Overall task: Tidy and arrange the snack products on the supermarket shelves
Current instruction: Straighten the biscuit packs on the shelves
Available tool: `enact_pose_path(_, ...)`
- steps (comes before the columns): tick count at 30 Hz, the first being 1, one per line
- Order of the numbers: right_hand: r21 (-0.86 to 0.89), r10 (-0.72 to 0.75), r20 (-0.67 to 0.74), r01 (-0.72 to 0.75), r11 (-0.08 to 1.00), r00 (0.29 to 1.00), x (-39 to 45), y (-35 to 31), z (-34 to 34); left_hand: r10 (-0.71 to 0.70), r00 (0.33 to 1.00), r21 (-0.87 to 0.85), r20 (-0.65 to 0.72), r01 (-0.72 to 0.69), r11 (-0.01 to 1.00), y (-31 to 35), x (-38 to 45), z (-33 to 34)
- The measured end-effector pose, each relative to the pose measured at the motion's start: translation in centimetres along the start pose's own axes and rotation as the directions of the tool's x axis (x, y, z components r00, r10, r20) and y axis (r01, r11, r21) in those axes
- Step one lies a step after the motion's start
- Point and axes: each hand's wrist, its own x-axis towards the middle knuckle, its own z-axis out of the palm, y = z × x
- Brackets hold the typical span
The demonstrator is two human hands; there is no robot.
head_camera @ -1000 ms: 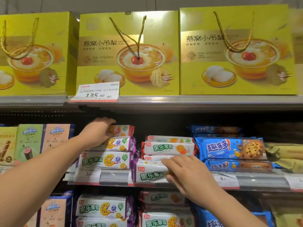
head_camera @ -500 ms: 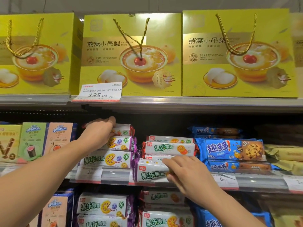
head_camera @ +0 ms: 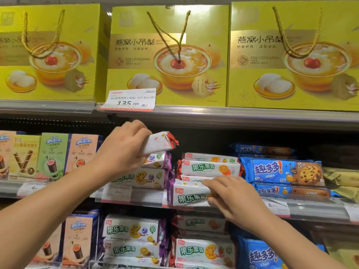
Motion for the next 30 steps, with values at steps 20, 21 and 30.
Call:
enact_pose_path(20, -0.054, -0.023, -0.149, 0.015, 0.998, 0.989, 15.5, -3.1, -4.2, -0.058, 0.840, -0.281, 0.540, 0.245, 0.928, 0.1, -12.1, 3.4)
enact_pose_path(21, -0.044, -0.011, -0.128, 0.006, 0.999, 0.992, 16.8, -3.3, -3.7, -0.052, 0.845, -0.299, 0.532, 0.245, 0.922, 0.0, -12.2, 3.4)
enact_pose_path(30, 0.097, 0.103, 0.216, -0.127, 0.987, 0.971, 26.1, -6.4, 1.4, -0.062, 0.869, -0.372, 0.490, 0.274, 0.887, -0.4, -12.6, 3.8)
